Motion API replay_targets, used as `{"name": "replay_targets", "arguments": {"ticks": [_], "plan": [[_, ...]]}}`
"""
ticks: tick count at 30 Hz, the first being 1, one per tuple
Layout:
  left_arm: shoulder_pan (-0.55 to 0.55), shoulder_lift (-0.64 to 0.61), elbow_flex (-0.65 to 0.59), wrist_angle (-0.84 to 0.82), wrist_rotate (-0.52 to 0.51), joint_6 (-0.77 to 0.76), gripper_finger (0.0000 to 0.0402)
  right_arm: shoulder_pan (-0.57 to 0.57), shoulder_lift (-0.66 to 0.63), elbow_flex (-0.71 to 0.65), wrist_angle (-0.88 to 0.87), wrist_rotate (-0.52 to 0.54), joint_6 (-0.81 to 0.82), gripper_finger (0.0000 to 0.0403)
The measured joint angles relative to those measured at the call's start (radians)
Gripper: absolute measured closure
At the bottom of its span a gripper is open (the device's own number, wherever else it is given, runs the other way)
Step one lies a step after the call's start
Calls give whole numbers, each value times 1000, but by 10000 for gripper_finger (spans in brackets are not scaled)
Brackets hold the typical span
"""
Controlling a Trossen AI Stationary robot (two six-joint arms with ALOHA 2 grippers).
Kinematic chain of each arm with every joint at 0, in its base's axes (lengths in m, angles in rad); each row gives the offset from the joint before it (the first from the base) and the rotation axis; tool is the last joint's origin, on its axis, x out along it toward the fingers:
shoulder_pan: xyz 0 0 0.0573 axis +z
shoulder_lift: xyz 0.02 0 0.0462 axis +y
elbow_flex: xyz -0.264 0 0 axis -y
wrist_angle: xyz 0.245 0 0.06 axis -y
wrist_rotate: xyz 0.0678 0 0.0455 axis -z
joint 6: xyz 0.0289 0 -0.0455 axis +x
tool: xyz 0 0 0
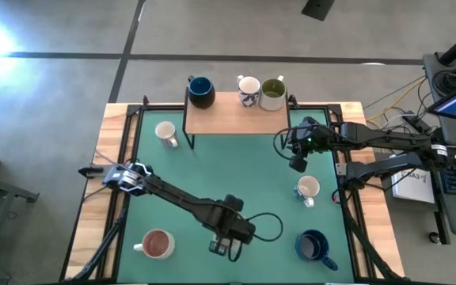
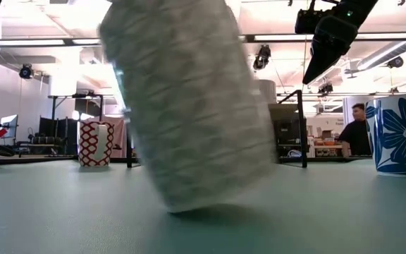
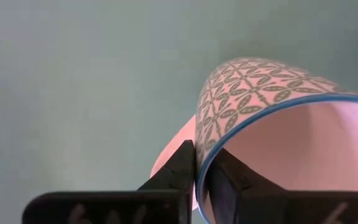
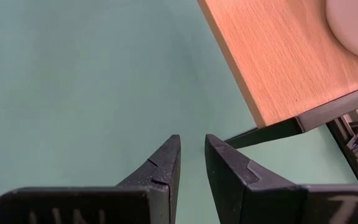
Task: Place coffee mugs
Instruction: Put the green mug on the shelf
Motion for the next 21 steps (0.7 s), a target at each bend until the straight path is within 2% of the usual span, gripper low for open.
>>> {"name": "replay_targets", "arguments": {"ticks": [5, 9, 13, 21], "plan": [[19, -47, -4, -108, -14, 182, 396, 0, 0, 0, 0, 0, 0, 339], [32, -93, -3, -201, -67, 330, 396, 0, 0, 0, 0, 0, 0, 339], [42, -129, -3, -250, -119, 492, 397, 0, 0, 0, 0, 0, 0, 339], [117, -173, -3, -341, -137, 760, 396, 0, 0, 0, 0, 0, 0, 339]]}}
